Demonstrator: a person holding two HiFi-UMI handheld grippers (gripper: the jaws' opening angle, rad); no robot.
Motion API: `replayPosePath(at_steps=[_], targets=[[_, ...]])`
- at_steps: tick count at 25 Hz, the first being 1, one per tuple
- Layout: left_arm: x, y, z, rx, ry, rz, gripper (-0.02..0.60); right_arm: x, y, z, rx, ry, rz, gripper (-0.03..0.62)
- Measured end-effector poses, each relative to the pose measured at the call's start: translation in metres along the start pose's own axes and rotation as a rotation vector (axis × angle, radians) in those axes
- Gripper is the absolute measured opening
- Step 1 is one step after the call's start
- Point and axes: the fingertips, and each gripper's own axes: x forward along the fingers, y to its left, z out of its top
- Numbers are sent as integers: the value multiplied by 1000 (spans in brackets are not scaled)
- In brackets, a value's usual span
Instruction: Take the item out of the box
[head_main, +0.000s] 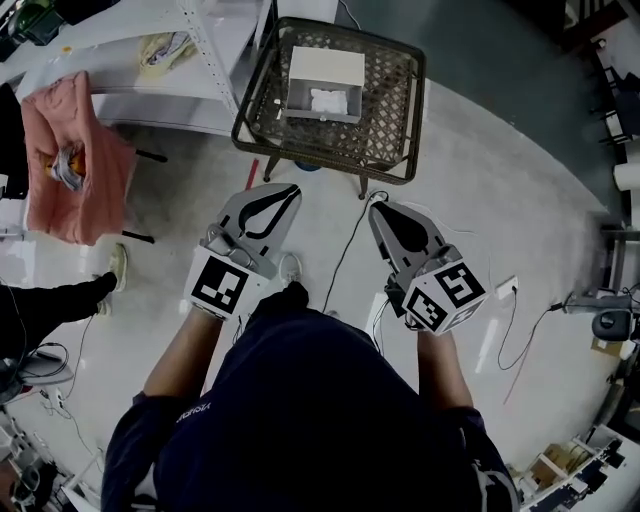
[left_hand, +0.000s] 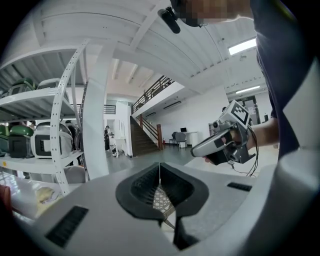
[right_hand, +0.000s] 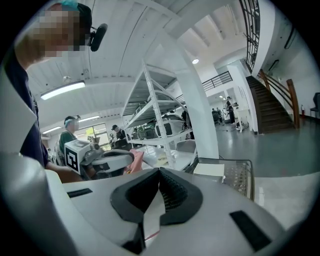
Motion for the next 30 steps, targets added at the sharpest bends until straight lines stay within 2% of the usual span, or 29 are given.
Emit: replayPosePath(at_steps=[8,18,30], targets=[[19,51,-5,5,-4,-37,12,53,-13,18,10,1,-24,25],[42,80,-18,-18,18,-37,12,80,-36,21,26,23,-27,25],[109,119,-31,-26,59,-22,12,128,-99,33,21,48,10,25]])
